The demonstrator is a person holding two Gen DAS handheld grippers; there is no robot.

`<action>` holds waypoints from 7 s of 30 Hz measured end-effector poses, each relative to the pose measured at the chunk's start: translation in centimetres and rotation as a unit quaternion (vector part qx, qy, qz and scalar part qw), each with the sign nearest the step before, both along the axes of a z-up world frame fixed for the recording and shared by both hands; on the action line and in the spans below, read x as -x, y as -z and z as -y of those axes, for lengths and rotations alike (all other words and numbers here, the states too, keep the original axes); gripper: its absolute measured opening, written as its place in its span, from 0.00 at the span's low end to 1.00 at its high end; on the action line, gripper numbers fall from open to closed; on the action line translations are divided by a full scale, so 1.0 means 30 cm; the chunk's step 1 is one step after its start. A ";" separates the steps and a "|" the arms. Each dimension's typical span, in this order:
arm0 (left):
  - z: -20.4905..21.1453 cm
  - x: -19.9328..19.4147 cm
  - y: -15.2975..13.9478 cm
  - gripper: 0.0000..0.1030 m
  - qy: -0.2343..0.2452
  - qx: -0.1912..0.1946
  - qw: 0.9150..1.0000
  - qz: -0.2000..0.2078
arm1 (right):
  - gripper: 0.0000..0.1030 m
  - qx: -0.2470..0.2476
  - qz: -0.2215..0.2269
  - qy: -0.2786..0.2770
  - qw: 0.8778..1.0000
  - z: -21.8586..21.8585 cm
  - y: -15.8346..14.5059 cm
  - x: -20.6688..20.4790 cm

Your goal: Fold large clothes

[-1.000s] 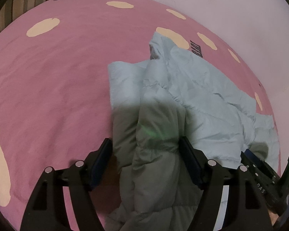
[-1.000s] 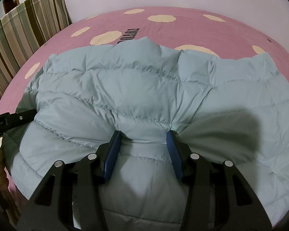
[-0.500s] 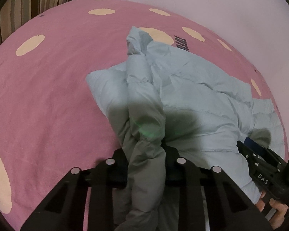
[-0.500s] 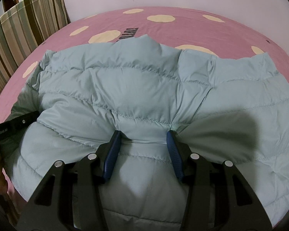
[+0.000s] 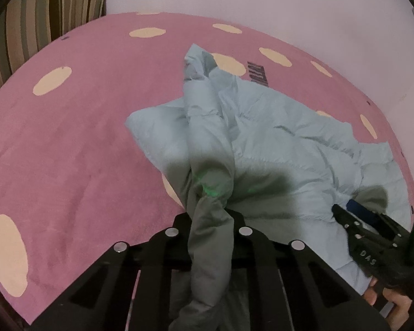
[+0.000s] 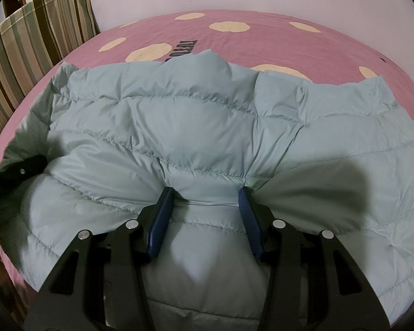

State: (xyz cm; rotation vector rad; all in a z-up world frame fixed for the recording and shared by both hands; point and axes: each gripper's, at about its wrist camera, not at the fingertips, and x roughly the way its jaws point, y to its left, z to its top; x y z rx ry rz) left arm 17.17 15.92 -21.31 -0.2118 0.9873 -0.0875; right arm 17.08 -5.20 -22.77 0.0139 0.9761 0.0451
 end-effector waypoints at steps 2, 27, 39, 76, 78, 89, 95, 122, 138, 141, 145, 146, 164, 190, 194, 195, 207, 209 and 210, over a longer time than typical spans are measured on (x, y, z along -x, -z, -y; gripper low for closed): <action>0.004 0.010 -0.015 0.10 -0.001 -0.007 1.000 0.005 | 0.47 0.001 0.000 0.000 1.000 -0.002 -0.001 0.000; 0.033 -0.011 0.013 0.10 -0.009 -0.027 1.000 -0.002 | 0.47 0.009 0.006 0.002 1.000 -0.008 -0.002 0.005; 0.051 0.007 -0.006 0.10 -0.011 -0.043 0.999 0.004 | 0.47 0.008 0.007 0.001 1.000 -0.008 -0.002 0.003; 0.800 0.121 -0.357 0.09 0.099 -0.174 0.974 0.110 | 0.54 -0.070 0.091 0.146 0.983 0.608 -0.237 0.329; 0.884 0.124 -0.323 0.09 0.118 -0.182 0.971 0.106 | 0.54 -0.072 0.087 0.160 0.981 0.662 -0.225 0.348; 1.130 0.151 -0.092 0.09 0.171 -0.212 0.959 0.078 | 0.54 -0.069 0.063 0.208 0.974 0.806 -0.158 0.413; 1.151 0.149 -0.058 0.10 0.170 -0.218 0.957 0.083 | 0.54 -0.062 0.055 0.219 0.972 0.827 -0.141 0.420; 0.614 0.193 -0.313 0.53 0.021 -0.148 0.979 0.135 | 0.67 -0.055 0.093 0.155 0.982 0.613 -0.343 0.332; 0.515 0.104 -0.142 0.53 0.031 -0.085 0.992 0.088 | 0.15 -0.121 0.003 0.105 0.987 0.466 -0.216 0.159; 0.529 0.102 -0.161 0.53 0.043 -0.074 0.991 0.100 | 0.13 -0.116 0.014 0.110 0.987 0.492 -0.246 0.168; 0.594 0.093 -0.138 0.53 0.074 -0.079 0.989 0.096 | 0.13 -0.075 0.022 0.122 0.989 0.534 -0.240 0.188; 0.612 0.089 -0.128 0.53 0.082 -0.081 0.989 0.094 | 0.13 -0.072 0.019 0.127 0.989 0.551 -0.226 0.189; 0.773 0.005 0.054 0.52 0.106 -0.123 0.985 0.055 | 0.13 -0.084 -0.028 0.127 0.988 0.665 -0.017 0.113; 0.760 0.121 -0.007 0.54 0.104 -0.093 0.989 0.040 | 0.32 -0.049 -0.011 0.093 0.994 0.552 -0.072 0.347; 0.767 0.114 0.012 0.54 0.107 -0.102 0.988 0.038 | 0.32 -0.040 -0.013 0.092 0.995 0.543 -0.060 0.345; 0.766 0.114 0.015 0.54 0.107 -0.101 0.988 0.037 | 0.32 -0.041 -0.014 0.092 0.995 0.539 -0.059 0.348; 0.760 0.116 0.020 0.55 0.110 -0.095 0.989 0.038 | 0.32 -0.049 -0.012 0.095 0.994 0.544 -0.045 0.345; 0.761 0.109 0.019 0.54 0.112 -0.092 0.989 0.038 | 0.32 -0.050 -0.011 0.094 0.994 0.548 -0.047 0.348; 0.758 0.108 0.016 0.54 0.114 -0.090 0.989 0.036 | 0.32 -0.050 -0.012 0.094 0.994 0.546 -0.045 0.348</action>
